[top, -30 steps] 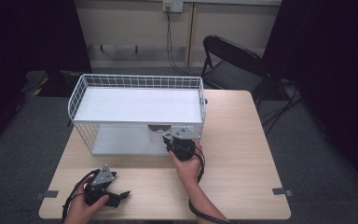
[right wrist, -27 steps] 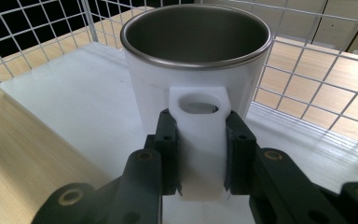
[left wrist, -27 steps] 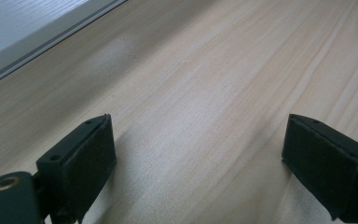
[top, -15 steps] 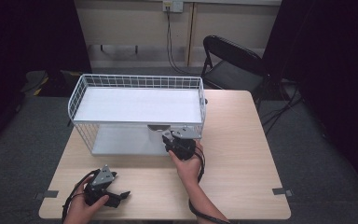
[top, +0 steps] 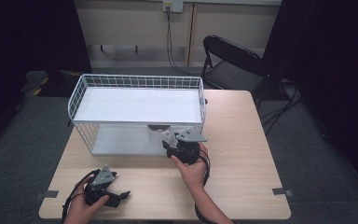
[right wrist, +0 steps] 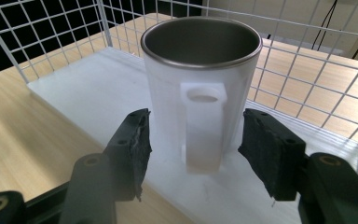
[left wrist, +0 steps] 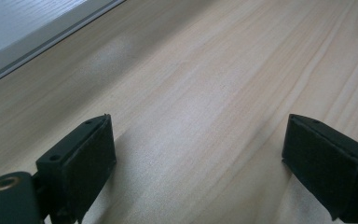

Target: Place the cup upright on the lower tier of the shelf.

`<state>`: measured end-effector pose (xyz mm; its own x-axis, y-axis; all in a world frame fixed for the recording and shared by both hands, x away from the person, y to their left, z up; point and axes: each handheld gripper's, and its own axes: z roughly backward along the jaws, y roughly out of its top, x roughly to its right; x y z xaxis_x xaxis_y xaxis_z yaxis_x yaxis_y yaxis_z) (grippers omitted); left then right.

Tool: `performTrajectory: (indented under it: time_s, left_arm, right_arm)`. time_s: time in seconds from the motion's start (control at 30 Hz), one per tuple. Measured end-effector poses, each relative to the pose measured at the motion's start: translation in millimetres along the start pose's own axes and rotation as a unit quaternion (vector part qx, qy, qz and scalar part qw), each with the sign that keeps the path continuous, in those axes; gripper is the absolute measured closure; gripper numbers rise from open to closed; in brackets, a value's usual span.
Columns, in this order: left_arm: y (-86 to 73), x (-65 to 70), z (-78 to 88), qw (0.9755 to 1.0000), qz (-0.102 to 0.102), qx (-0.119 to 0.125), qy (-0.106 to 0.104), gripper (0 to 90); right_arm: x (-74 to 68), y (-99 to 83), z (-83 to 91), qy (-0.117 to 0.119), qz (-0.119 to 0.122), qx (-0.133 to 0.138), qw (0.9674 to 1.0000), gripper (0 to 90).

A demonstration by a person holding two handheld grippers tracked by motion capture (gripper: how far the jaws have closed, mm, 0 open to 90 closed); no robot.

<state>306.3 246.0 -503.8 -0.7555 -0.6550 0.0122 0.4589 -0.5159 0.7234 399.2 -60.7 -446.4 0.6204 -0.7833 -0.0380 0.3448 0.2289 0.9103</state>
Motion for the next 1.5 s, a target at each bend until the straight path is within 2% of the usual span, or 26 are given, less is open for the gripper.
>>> performTrajectory:
  time_s: [0.17,0.27,0.37,0.4,0.43,0.57,0.67,0.77,0.93,1.13,1.17,1.27,1.5]
  left_arm:
    - [0.0,0.0,0.0,1.0,0.0,0.0,0.0,8.8]
    - [0.0,0.0,0.0,1.0,0.0,0.0,0.0,8.8]
    - [0.0,0.0,0.0,1.0,0.0,0.0,0.0,8.8]
    - [0.0,0.0,0.0,1.0,0.0,0.0,0.0,8.8]
    - [0.0,0.0,0.0,1.0,0.0,0.0,0.0,8.8]
    - [-0.2,0.2,0.3,1.0,-0.001,-0.001,0.0,8.8]
    - [-0.3,0.3,0.4,1.0,-0.001,-0.001,0.0,8.8]
    - [-0.3,0.3,0.4,1.0,-0.001,-0.001,0.0,8.8]
    - [-0.3,0.3,0.4,1.0,-0.001,-0.001,0.0,8.8]
    - [-0.3,0.3,0.4,1.0,-0.001,-0.001,0.0,8.8]
    - [-0.3,0.4,0.4,1.0,-0.001,-0.001,0.0,8.8]
    - [-0.3,0.3,0.4,1.0,-0.001,-0.001,0.0,8.8]
    - [-0.2,0.3,0.4,1.0,-0.001,-0.001,0.0,8.7]
  right_arm:
    - [-0.7,0.3,6.4,0.009,0.001,-0.005,0.9999,39.0]
    - [-1.2,1.0,10.8,0.032,-0.003,-0.016,0.9994,34.5]
    - [-0.6,1.8,13.0,0.042,-0.004,-0.021,0.9989,31.7]
    - [-0.6,2.1,15.6,0.053,-0.001,-0.024,0.9983,29.0]
    - [-0.6,2.1,15.6,0.053,-0.001,-0.024,0.9983,29.0]
    - [-1.2,1.4,22.8,0.079,0.013,-0.03,0.9964,23.7]
    - [-1.3,0.9,26.8,0.087,0.017,-0.032,0.9956,21.6]
    - [0.2,-1.6,33.6,0.107,0.025,-0.043,0.993,18.8]
    - [4.8,-6.3,42.5,0.114,0.042,-0.042,0.9917,17.1]
    - [10.7,-9.6,51.6,0.122,0.045,-0.042,0.9906,16.9]
    - [12.9,-11.6,55.8,0.131,0.049,-0.04,0.9894,16.8]
    - [14.3,-15.7,60.7,0.138,0.06,-0.046,0.9875,16.4]
    - [20.7,-23.8,73.8,0.148,0.067,-0.047,0.9856,16.4]
